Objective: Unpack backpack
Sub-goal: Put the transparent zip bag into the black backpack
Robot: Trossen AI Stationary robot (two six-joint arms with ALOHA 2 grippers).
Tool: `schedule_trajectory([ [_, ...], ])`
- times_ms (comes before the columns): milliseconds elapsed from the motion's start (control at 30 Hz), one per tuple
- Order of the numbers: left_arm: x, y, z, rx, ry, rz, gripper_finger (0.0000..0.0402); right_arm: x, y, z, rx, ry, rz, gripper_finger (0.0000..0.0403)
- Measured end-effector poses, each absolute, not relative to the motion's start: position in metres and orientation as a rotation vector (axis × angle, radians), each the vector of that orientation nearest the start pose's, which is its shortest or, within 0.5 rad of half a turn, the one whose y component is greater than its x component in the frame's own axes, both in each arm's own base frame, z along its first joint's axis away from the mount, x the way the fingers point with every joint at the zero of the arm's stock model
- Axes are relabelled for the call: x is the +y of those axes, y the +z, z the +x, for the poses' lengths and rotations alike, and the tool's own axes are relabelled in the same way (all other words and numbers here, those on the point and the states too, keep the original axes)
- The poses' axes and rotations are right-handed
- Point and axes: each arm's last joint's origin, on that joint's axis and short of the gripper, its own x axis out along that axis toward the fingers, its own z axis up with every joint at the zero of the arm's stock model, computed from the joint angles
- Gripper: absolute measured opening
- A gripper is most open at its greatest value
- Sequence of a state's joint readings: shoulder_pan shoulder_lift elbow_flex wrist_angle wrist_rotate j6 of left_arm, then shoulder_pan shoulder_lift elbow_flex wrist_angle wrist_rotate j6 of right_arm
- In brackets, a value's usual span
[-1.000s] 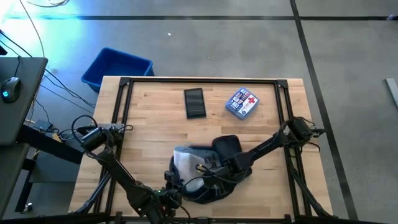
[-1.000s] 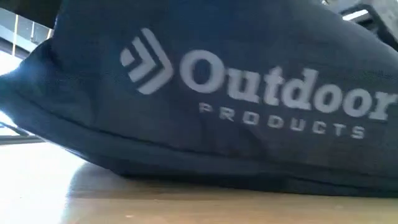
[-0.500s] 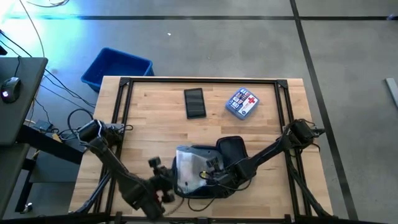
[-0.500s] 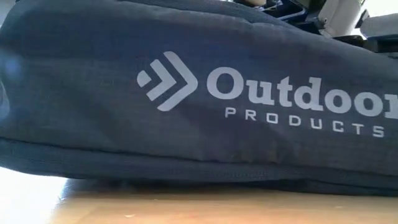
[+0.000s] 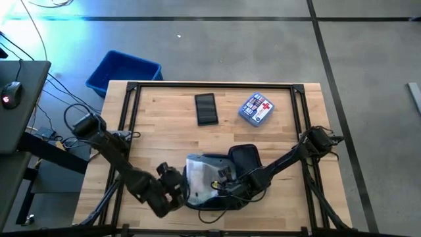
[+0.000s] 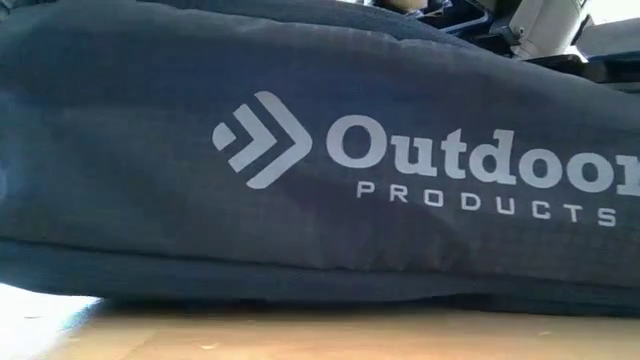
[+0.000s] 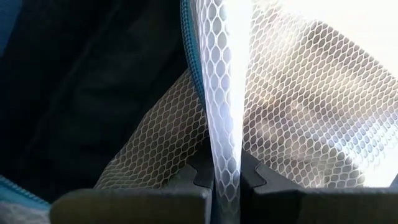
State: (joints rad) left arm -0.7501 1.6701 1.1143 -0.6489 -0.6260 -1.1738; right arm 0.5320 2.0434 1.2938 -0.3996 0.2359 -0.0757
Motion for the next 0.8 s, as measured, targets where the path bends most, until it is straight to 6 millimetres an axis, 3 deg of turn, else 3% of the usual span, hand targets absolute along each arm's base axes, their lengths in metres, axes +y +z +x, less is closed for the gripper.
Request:
schedule_trajectory([
  [167,-0.187,0.17,0.257,0.875,0.345,-0.454,0.0191,0.197,0.128,0.348,1.057,0.303,-0.495,0.0],
  [267,-0.174,0.157,0.258,0.99,0.362,-0.431,0.0192,0.198,0.129,0.349,1.051,0.293,-0.472,0.0],
  [533,-0.16,0.152,0.249,1.049,0.508,-0.289,0.017,0.197,0.129,0.352,1.034,0.288,-0.463,0.0],
  [800,-0.153,0.152,0.254,0.927,0.571,-0.221,0.0166,0.197,0.129,0.352,1.023,0.309,-0.493,0.0],
])
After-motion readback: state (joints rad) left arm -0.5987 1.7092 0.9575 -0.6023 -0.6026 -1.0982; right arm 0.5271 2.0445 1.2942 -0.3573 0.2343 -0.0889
